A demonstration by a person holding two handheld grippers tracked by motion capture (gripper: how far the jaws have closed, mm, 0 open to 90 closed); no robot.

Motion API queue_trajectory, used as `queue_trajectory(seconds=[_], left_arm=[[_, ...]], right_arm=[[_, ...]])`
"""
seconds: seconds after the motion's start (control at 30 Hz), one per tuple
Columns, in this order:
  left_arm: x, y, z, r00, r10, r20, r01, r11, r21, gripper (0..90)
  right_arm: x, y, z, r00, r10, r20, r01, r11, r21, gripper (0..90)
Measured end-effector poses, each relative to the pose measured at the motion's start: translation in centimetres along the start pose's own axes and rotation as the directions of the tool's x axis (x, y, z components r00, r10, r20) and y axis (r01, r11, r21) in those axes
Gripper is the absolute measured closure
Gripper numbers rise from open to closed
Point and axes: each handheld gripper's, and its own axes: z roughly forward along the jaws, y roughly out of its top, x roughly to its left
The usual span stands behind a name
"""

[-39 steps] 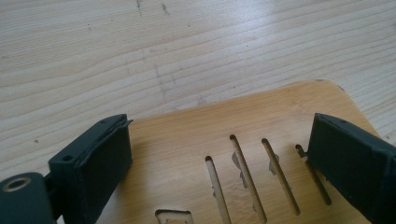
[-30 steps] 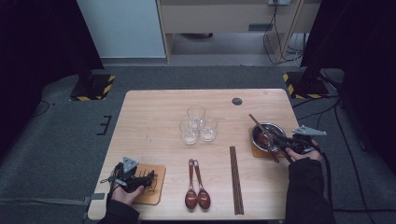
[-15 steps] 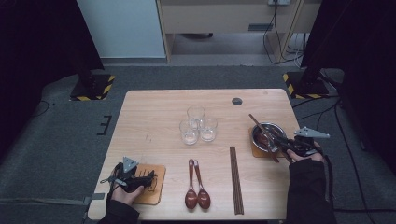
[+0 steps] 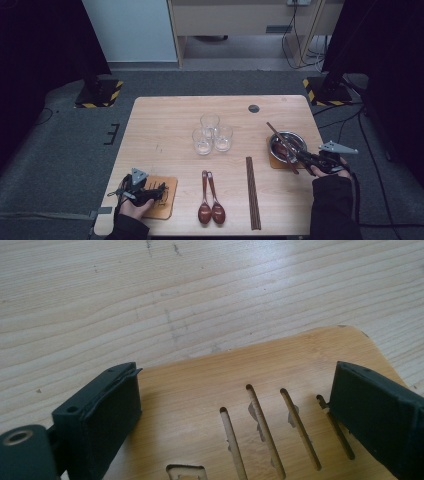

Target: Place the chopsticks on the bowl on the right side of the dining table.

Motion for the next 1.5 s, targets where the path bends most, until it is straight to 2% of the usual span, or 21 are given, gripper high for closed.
queue_trajectory(seconds=[0.6,0.83,1.23,1.5], left_arm=[[0.0,0.0,0.0,1.0000,-0.001,0.000,0.001,1.0000,0.000,5.3],[0.0,0.0,0.0,1.0000,-0.001,0.000,0.001,1.0000,-0.001,5.3],[0.0,0.0,0.0,1.0000,-0.001,0.000,0.001,1.0000,-0.001,5.3],[0.0,0.0,0.0,1.0000,-0.001,0.000,0.001,1.0000,-0.001,5.3]], right_arm=[[0.5,-1.4,-0.8,0.9998,0.020,0.008,-0.021,0.9994,0.027,79.4],[0.6,-2.0,-0.7,0.9997,0.021,0.013,-0.021,0.9982,0.057,81.7],[0.7,-2.3,-0.5,0.9998,0.018,0.008,-0.019,0.9955,0.093,82.2],[0.4,-2.4,-0.7,0.9993,0.029,0.024,-0.031,0.9955,0.090,81.5]])
